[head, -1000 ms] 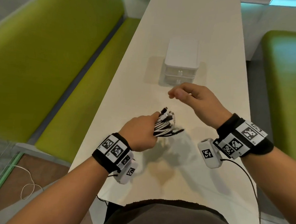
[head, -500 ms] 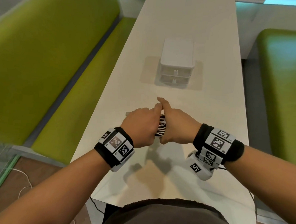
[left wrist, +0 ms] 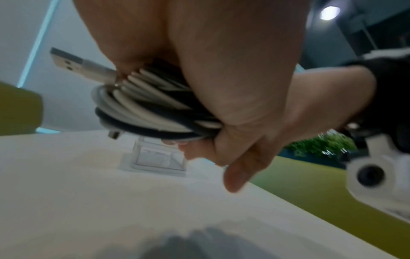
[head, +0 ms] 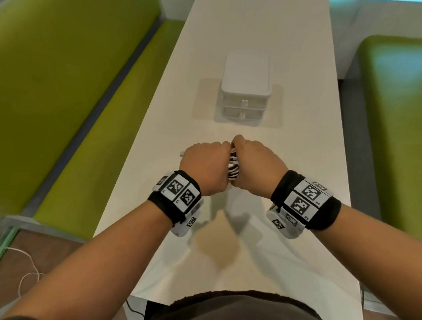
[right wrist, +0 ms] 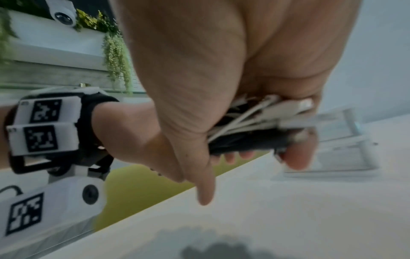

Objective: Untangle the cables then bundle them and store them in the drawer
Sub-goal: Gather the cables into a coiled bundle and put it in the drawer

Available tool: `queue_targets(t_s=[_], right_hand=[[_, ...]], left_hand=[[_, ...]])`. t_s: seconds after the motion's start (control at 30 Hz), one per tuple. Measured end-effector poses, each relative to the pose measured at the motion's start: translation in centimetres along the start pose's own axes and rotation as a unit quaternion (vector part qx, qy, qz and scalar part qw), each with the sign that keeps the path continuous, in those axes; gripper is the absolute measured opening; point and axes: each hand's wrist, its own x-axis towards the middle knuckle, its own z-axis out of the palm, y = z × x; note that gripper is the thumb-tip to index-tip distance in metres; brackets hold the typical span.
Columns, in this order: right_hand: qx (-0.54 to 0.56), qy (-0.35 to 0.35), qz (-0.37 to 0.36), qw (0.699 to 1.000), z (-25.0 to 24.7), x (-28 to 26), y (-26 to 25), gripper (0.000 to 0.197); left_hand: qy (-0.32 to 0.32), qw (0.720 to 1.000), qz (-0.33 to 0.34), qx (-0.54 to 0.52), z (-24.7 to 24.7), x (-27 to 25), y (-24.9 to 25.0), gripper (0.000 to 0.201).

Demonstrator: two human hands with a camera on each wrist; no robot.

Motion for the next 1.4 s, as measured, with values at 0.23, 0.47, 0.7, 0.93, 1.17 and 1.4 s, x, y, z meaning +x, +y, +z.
queue_targets(t_s=[0.23,0.47,0.7,0.93,1.17,1.4], right_hand=[[0.098,0.000,0.108,0.989,-1.9,2.6,6.6,0.071],[-0.010,0.083,0.224,0.971,0.0,9.1,6.9,0.027],[-0.096,0.077,0.192,0.974,-0.6,12.6,6.2,0.016],[-0.046,0.092,0.206,0.973,0.2,13.1,5.7,0.029],[-0.088,0.091,0.156,0.980,0.9,10.5,6.7,0.034],[-0.211,0.154,-0.023,0.965,0.3,9.4,9.1,0.018]], left_hand=[[0.033,0.999,-0.037,0.003,-0.7,3.8,-6.4,0.035],[0.052,0.996,0.074,0.008,-3.4,10.4,-8.0,0.055],[-0.006,0.997,0.074,-0.002,-4.1,12.7,-7.7,0.079],[-0.025,0.997,0.077,-0.014,-4.7,12.8,-8.2,0.089],[-0.023,0.997,0.068,-0.031,-4.4,12.8,-8.3,0.091],[-0.024,0.997,0.063,-0.024,-4.8,12.6,-8.0,0.093]])
